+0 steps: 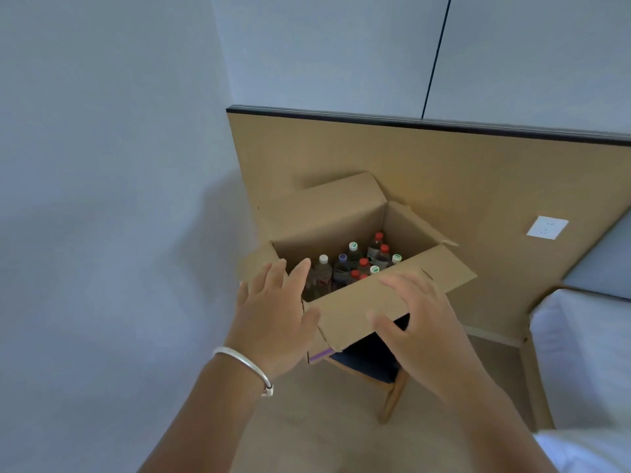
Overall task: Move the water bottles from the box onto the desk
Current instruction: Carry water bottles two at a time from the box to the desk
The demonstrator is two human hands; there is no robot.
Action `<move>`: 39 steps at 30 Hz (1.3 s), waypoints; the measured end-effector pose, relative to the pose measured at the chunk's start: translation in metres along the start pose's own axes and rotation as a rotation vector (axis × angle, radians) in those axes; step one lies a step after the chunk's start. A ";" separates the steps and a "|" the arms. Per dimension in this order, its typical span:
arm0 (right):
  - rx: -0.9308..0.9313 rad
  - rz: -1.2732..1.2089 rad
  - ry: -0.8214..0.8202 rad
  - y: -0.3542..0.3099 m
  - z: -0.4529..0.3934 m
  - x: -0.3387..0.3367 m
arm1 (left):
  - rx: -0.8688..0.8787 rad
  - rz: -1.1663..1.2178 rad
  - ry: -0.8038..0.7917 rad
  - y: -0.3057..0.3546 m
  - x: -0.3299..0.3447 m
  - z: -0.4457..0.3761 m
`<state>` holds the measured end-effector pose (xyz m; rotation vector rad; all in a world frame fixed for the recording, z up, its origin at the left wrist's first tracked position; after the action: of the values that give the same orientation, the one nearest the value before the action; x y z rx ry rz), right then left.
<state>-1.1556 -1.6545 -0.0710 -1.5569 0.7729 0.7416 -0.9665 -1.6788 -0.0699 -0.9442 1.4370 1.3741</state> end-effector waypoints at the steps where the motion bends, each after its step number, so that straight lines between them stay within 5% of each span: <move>1: -0.002 0.003 -0.008 0.004 -0.015 0.002 | -0.012 -0.012 -0.023 -0.002 0.005 -0.015; 23: 0.091 0.121 -0.266 0.083 -0.316 0.158 | -0.108 0.121 -0.360 -0.102 0.146 -0.340; 32: 0.319 0.069 -0.578 0.162 -0.376 0.276 | -0.303 0.027 -0.608 -0.135 0.255 -0.400; 39: 0.256 0.102 -0.622 0.203 -0.411 0.340 | -0.369 -0.019 -0.658 -0.145 0.310 -0.423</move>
<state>-1.1097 -2.1060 -0.4179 -0.9770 0.4582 1.0850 -0.9640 -2.0937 -0.4213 -0.6263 0.6917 1.7578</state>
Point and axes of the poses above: each hand's wrist, its own z-axis away from the middle knuckle, its own x-axis out of the palm, y = z × x, the point moved 8 cm from there along -z, towards the middle knuckle, and after that the axes turned 3 degrees about -x, right-handed, at the moved point
